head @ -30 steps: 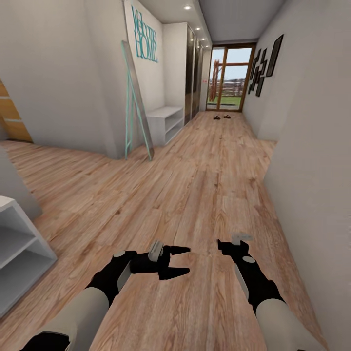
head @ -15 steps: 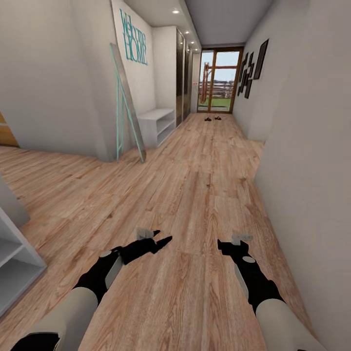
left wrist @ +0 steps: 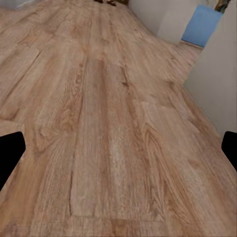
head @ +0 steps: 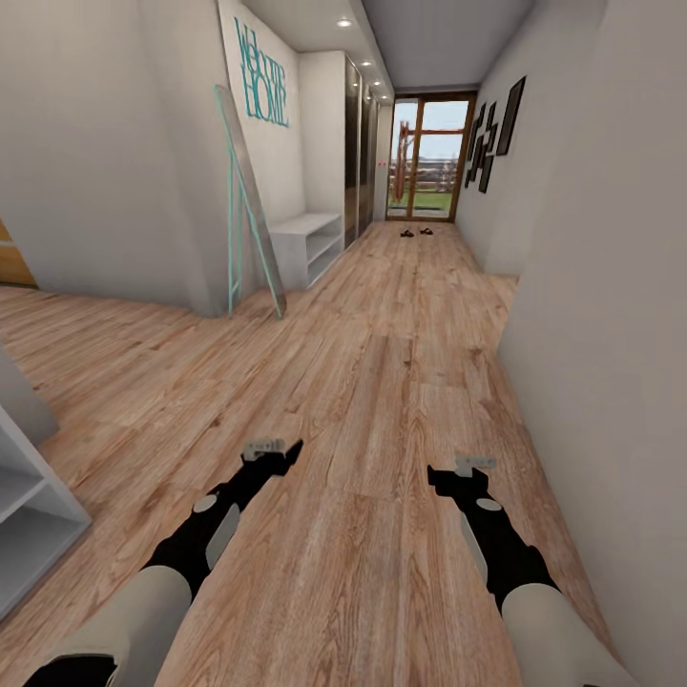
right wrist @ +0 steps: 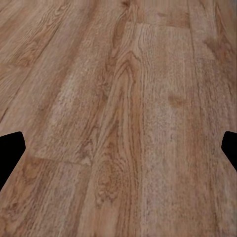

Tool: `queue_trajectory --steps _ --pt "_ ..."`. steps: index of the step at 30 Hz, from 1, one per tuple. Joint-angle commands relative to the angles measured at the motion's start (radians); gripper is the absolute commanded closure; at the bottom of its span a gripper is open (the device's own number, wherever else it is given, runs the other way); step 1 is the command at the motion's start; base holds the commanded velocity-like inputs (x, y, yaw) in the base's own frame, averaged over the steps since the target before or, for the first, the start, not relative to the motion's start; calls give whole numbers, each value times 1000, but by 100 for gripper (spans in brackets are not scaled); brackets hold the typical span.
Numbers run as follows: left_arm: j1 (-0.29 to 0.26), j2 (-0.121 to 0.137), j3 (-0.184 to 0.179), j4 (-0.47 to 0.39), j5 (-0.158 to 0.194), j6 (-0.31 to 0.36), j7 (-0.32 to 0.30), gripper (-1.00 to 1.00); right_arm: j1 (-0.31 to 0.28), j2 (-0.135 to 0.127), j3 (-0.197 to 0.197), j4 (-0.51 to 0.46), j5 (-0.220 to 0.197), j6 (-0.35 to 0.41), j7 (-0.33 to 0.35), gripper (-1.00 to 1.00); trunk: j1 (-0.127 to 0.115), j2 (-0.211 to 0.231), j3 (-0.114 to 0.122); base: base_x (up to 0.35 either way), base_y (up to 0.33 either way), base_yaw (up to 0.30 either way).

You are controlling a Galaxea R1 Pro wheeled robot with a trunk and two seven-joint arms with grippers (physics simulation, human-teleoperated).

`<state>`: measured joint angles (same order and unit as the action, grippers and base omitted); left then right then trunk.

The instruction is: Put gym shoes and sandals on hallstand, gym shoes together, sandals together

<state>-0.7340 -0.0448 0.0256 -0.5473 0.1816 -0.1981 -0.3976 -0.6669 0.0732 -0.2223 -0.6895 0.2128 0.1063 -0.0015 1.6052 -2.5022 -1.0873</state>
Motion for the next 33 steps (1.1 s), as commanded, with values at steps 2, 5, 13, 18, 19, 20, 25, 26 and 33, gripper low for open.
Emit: queue_trajectory --steps 2,5,13,18,19,20,25,26,33 --pt "0 -1 6 4 8 -33 -3 -100 0 3 -1 2 11 6 -2 -100 0 0 -1 0 0 0" --pt "1 -1 7 5 8 -40 -3 -100 0 4 1 -4 13 6 -2 -100 0 0 -1 0 0 0" --pt "1 -3 3 2 4 -40 -5 -100 0 7 -1 -105 13 9 -2 -100 0 0 2 0 0 0" --pt "1 -3 4 1 4 -41 -6 -100 0 7 -1 -105 11 9 -2 -100 0 0 10 5 0 0" --pt "1 -3 4 1 4 -40 -6 -100 0 7 -1 -106 11 9 -1 -100 0 0 11 70 0 0" --pt "1 -3 4 1 4 -40 -6 -100 0 7 -1 -107 11 9 -1 -100 0 0 13 97 0 0" --pt "1 -3 2 1 4 -40 -5 -100 0 5 -2 -106 10 9 0 -100 0 0 21 248 0 0" --pt "1 -4 2 1 4 -40 -5 -100 0 5 -2 -106 10 8 0 -100 0 0 23 321 0 0" --pt "1 -24 2 1 3 -40 -4 -100 0 6 -1 -104 11 7 1 -100 0 0 32 339 0 0"
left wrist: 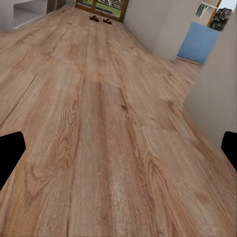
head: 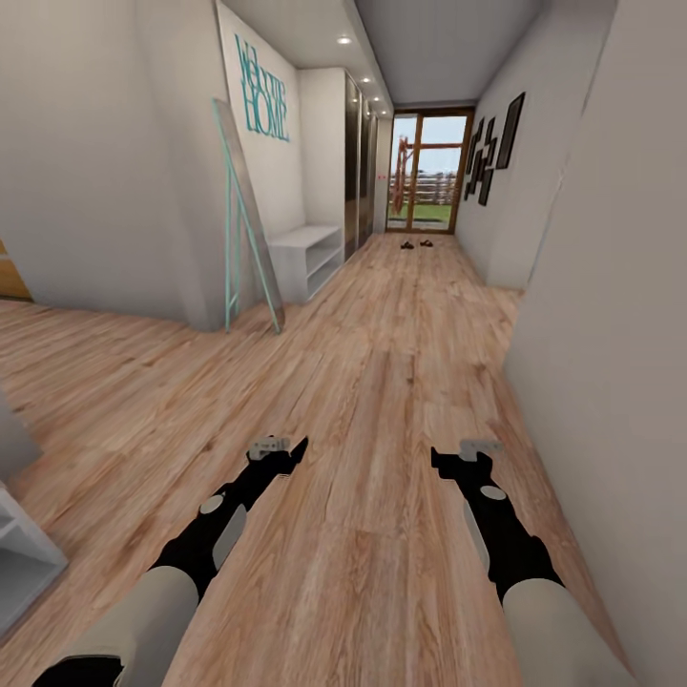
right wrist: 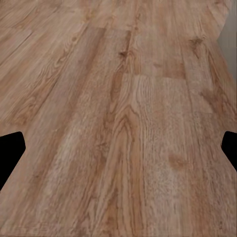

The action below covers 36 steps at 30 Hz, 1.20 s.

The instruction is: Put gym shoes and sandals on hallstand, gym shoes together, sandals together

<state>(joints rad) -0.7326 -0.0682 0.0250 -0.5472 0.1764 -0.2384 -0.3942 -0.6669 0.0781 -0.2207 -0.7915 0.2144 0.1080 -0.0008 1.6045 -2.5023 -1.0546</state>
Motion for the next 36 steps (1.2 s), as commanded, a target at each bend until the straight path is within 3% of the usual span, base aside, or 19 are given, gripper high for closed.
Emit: queue_trajectory --steps 1,8,24,36 --pt "-1 -1 3 1 8 1 -8 -100 0 1 -3 -2 10 6 0 -100 0 0 -1 346 0 0" --pt "-1 -2 3 1 8 2 -8 -100 0 2 -2 -2 10 6 1 -100 0 0 2 347 0 -51" --pt "-1 -2 3 1 9 2 -8 -100 0 2 -1 -2 10 6 -1 -100 0 0 16 348 0 -224" --pt "-1 -2 4 0 8 2 -8 -100 0 2 -2 -2 11 5 -1 -100 0 0 17 348 0 -28"
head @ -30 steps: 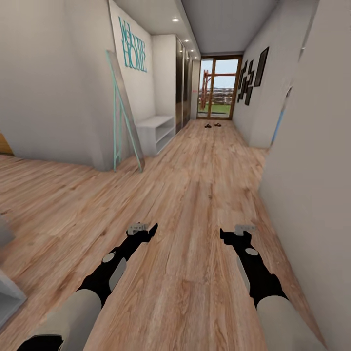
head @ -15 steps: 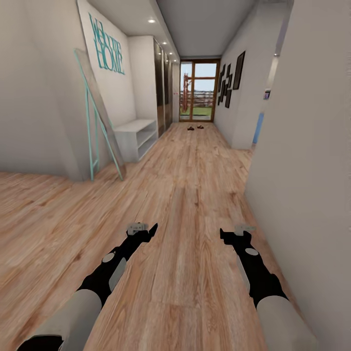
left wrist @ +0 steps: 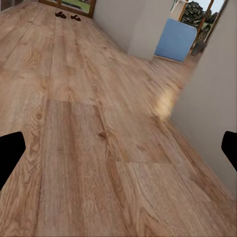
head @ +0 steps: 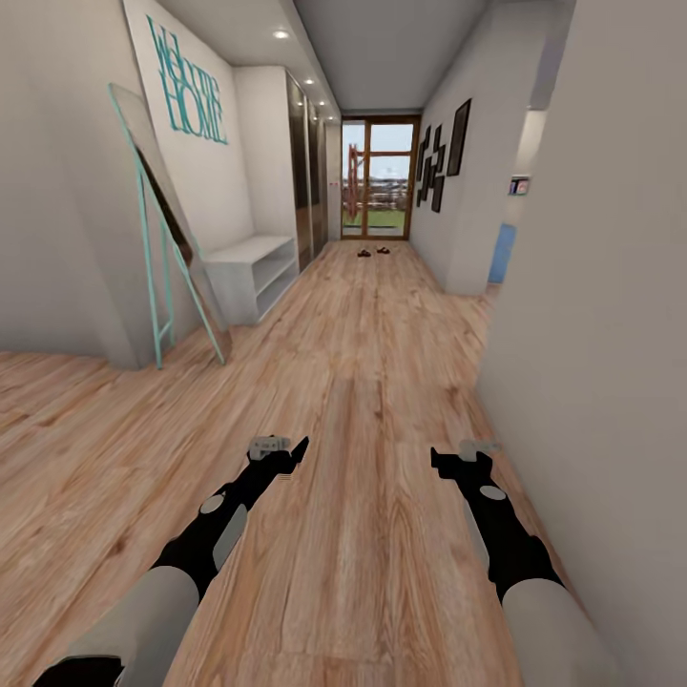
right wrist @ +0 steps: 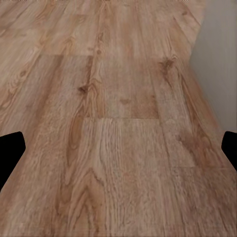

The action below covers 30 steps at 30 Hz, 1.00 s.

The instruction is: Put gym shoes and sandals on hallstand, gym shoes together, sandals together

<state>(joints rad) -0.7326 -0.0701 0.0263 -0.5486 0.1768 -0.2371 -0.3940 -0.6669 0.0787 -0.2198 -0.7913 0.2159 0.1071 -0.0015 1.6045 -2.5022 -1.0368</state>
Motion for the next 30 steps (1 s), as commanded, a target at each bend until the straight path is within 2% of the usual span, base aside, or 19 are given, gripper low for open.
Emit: queue_trajectory --steps 1,22,30 --pt "-1 0 3 1 8 1 -8 -100 0 1 -3 -2 10 6 0 -100 0 0 -1 348 0 -1" --pt "-1 0 3 1 9 1 -8 -100 0 1 -3 -4 10 6 3 -100 0 0 -1 348 0 -2" --pt "-1 0 3 1 9 1 -9 -100 0 1 -1 -2 10 6 3 -100 0 0 -1 348 69 -190"
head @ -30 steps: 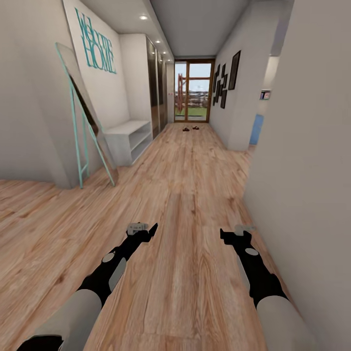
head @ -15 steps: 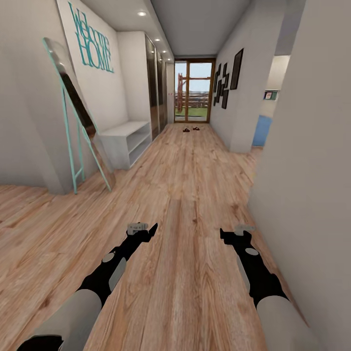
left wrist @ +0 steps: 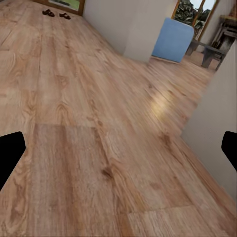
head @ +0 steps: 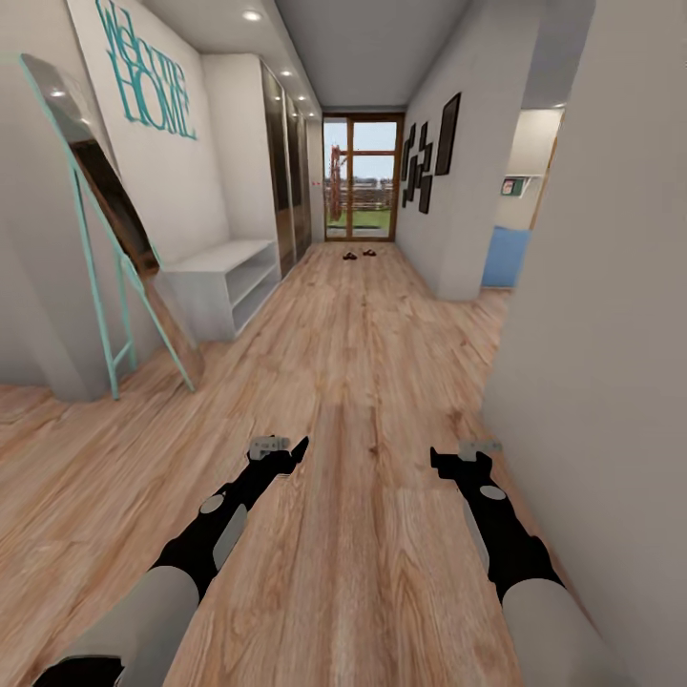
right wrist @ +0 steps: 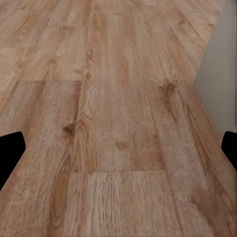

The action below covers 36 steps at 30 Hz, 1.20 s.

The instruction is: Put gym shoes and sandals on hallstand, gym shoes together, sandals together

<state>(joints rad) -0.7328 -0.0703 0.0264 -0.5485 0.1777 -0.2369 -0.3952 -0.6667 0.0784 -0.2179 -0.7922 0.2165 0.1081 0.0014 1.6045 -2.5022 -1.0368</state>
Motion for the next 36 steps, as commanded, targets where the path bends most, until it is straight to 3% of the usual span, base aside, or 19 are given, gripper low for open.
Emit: queue_trajectory --steps 1,23,36 --pt "0 0 3 1 8 1 -8 -100 -1 1 -2 -1 10 5 0 -100 0 0 -1 348 121 -247" --pt "0 2 4 1 8 1 -8 -100 -1 1 0 -1 15 6 -1 -100 0 0 -1 347 23 -31" --pt "0 1 6 1 8 1 -8 -100 -1 2 0 -1 16 7 -4 -100 0 0 -1 346 -84 0"
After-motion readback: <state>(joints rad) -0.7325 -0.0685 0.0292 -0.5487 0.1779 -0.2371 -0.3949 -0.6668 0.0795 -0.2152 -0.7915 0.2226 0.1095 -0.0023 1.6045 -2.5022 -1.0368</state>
